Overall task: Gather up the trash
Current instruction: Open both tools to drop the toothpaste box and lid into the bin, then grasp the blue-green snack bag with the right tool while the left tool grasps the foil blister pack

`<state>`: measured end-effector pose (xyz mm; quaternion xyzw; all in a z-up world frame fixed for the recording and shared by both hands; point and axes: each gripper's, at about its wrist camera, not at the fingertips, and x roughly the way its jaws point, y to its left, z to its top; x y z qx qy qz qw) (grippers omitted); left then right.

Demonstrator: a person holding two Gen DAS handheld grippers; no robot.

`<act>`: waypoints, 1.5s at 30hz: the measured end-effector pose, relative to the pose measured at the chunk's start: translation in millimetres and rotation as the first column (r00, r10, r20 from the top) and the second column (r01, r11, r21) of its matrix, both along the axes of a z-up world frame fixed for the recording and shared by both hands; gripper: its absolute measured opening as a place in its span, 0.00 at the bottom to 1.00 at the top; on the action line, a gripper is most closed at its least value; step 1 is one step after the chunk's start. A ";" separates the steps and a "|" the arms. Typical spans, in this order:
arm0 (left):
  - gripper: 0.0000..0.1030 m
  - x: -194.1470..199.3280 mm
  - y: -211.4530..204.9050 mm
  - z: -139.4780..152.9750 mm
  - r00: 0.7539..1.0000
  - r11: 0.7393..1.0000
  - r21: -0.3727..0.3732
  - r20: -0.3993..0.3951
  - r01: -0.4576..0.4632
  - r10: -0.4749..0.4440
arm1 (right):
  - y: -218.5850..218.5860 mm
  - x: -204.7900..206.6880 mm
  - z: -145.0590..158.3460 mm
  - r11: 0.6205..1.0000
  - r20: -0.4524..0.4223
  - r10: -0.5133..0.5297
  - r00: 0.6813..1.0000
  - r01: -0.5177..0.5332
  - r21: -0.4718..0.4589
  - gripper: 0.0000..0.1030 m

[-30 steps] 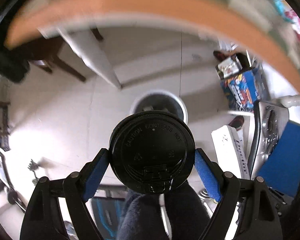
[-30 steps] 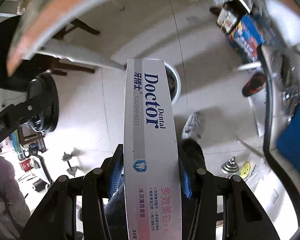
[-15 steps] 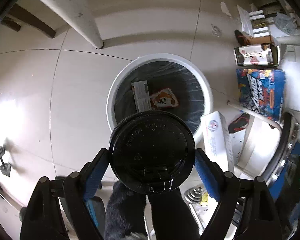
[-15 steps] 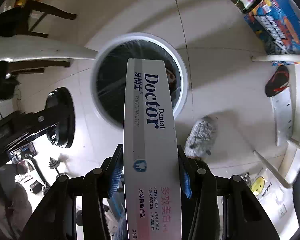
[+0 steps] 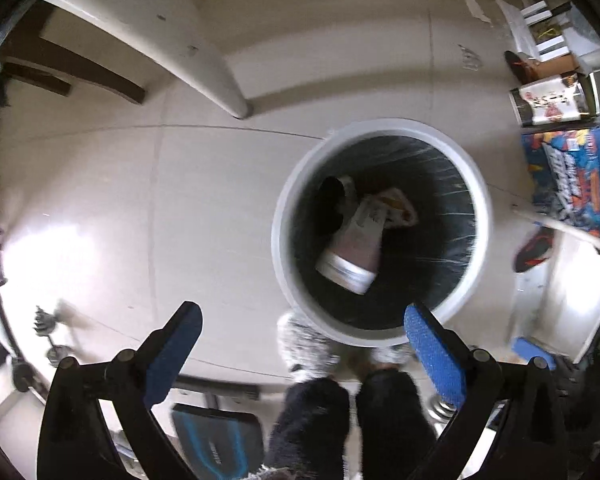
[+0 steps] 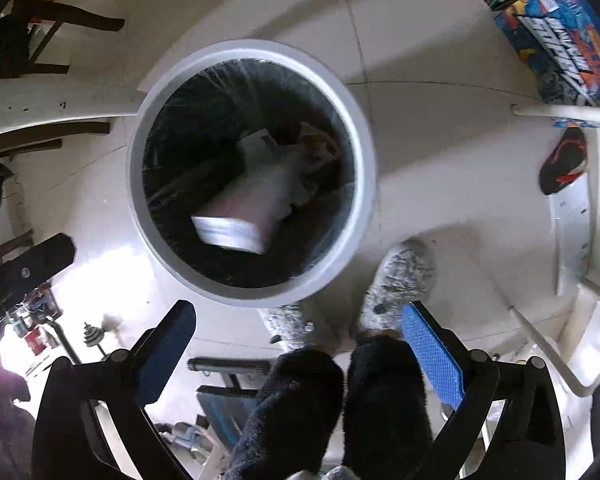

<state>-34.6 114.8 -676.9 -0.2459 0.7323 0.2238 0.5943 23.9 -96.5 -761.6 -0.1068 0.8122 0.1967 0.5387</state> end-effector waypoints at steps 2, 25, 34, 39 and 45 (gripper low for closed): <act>1.00 -4.8 -1.1 8.4 1.000 0.999 0.037 -0.006 0.013 -0.013 | -0.7 -1.5 3.7 1.000 0.011 0.014 1.000 -0.013 -0.017 1.00; 1.00 -46.0 -38.6 203.0 0.996 0.994 0.077 0.021 0.082 -0.083 | -24.5 -16.1 228.6 1.000 0.176 0.015 0.984 -0.012 -0.017 1.00; 1.00 -52.8 -37.4 321.6 0.987 0.985 0.130 0.095 0.115 -0.128 | -23.0 -25.6 365.7 0.999 0.218 -0.015 0.976 0.004 0.052 1.00; 1.00 -30.0 -26.7 381.6 0.973 0.969 0.227 0.185 0.095 -0.139 | -11.9 -17.4 434.3 0.991 0.252 -0.040 0.967 0.007 0.133 1.00; 1.00 25.3 -9.4 426.7 0.955 0.946 0.324 0.278 0.008 -0.103 | 5.1 42.0 492.5 0.983 0.333 -0.059 0.941 -0.004 0.185 1.00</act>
